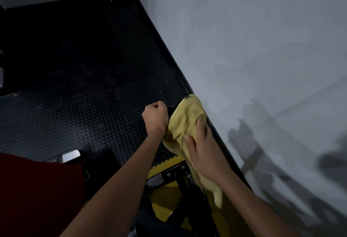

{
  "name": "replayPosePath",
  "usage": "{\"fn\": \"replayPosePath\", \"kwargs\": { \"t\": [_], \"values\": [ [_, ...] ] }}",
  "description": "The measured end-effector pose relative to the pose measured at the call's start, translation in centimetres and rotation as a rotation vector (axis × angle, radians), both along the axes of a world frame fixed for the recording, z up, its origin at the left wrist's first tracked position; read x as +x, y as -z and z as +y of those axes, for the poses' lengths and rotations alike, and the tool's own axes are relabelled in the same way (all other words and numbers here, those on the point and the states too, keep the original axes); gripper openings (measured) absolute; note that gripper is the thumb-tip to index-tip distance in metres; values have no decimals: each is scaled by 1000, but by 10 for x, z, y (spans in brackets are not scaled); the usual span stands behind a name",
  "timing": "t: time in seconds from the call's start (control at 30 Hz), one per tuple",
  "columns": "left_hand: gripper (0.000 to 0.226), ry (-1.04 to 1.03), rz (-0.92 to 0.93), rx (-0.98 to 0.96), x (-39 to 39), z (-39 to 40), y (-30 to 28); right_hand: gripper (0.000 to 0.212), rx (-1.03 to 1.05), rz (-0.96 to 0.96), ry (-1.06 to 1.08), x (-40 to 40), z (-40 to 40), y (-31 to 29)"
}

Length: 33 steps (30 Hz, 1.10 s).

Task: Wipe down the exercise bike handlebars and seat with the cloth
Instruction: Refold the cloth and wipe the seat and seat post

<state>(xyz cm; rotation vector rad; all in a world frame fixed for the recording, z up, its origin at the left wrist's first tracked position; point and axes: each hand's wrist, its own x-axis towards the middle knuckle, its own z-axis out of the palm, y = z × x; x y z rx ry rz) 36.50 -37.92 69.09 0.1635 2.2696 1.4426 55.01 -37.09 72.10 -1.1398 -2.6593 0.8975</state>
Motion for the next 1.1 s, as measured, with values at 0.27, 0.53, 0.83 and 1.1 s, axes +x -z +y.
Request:
{"fn": "replayPosePath", "kwargs": {
  "t": [0.27,0.53,0.83,1.1],
  "values": [
    [40,23,4,3,-2,1,-1,66,-115,35,251,-80,64,9],
    [41,25,-11,28,2,-1,-3,84,9,-93,100,19,-12,5],
    [37,39,-1,-2,0,-1,-3,75,-98,10,286,-64,46,8],
    [39,45,-1,-4,2,-3,-2,74,25,-106,269,-26,7,7]
  ]
}}
